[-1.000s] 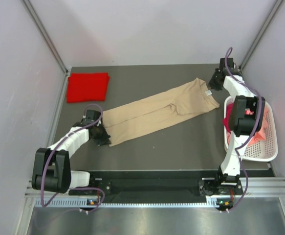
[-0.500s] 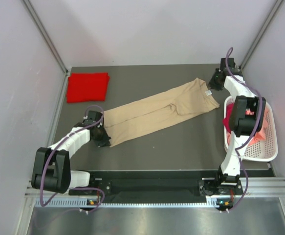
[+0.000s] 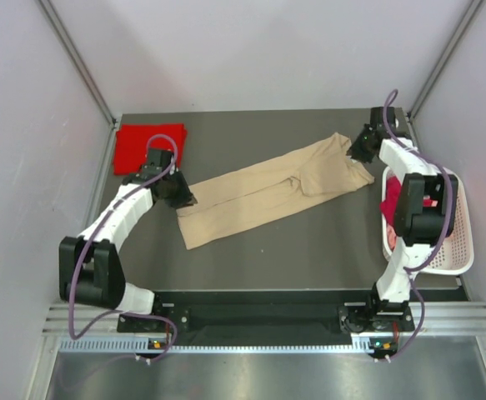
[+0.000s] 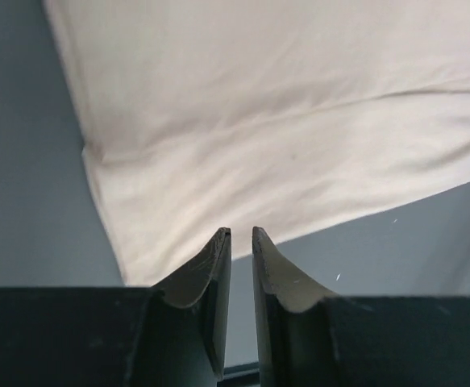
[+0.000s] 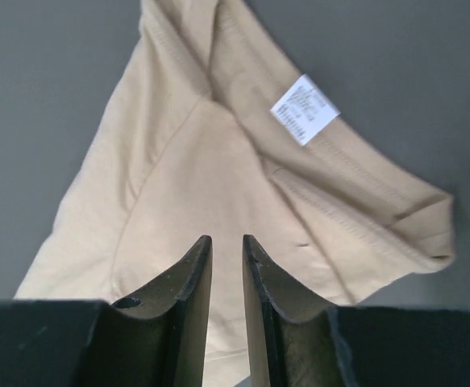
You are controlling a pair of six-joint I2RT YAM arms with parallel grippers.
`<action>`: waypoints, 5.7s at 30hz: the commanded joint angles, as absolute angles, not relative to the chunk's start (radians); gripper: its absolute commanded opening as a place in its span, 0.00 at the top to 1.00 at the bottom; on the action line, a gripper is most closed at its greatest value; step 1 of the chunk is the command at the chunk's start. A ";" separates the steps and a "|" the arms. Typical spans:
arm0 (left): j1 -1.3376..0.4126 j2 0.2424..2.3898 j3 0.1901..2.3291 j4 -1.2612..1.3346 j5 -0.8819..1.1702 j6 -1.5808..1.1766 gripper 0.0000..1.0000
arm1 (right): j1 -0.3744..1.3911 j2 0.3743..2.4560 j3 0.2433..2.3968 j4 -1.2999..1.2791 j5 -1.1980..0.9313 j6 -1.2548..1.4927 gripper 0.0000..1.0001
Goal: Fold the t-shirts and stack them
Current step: Fold the tshirt
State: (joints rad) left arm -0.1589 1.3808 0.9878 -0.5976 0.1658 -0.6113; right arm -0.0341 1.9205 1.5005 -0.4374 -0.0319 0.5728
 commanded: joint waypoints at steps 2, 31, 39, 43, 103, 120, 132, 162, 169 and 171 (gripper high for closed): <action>-0.161 1.556 1.191 -0.551 0.158 -0.513 0.78 | 0.035 1.920 1.512 -0.394 -0.054 0.655 0.79; -0.110 1.711 1.028 -0.589 -0.048 -0.543 0.78 | 0.064 2.235 1.647 -0.400 -0.023 0.542 0.89; -0.112 1.612 0.826 -0.515 0.044 -0.604 0.79 | 0.072 2.342 1.802 -0.405 -0.072 0.522 0.86; -0.127 1.582 0.795 -0.508 0.078 -0.629 0.79 | 0.072 2.384 1.874 -0.393 -0.110 0.505 0.83; -0.021 1.904 1.276 -0.703 -0.160 -0.247 0.64 | -0.120 2.207 1.669 -0.233 0.084 0.641 0.76; -0.021 1.885 1.266 -0.713 -0.183 -0.311 0.65 | -0.140 2.109 1.660 -0.316 0.158 0.577 0.70; -0.021 1.829 1.230 -0.707 -0.181 -0.353 0.62 | -0.094 2.011 1.612 -0.321 0.094 0.604 0.67; -0.020 1.821 1.204 -0.762 0.031 -0.319 1.00 | 0.025 2.229 1.706 -0.318 0.052 0.546 0.69; -0.021 1.752 1.083 -0.738 0.084 -0.327 1.00 | 0.009 2.318 1.805 -0.336 -0.052 0.482 0.69; -0.021 1.737 1.051 -0.741 0.066 -0.331 1.00 | -0.028 2.322 1.816 -0.324 -0.072 0.479 0.68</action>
State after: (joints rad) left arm -0.0216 1.7672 1.1133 -0.6994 0.0658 -0.3218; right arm 0.0105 2.2856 1.7809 -0.3363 -0.0277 0.5156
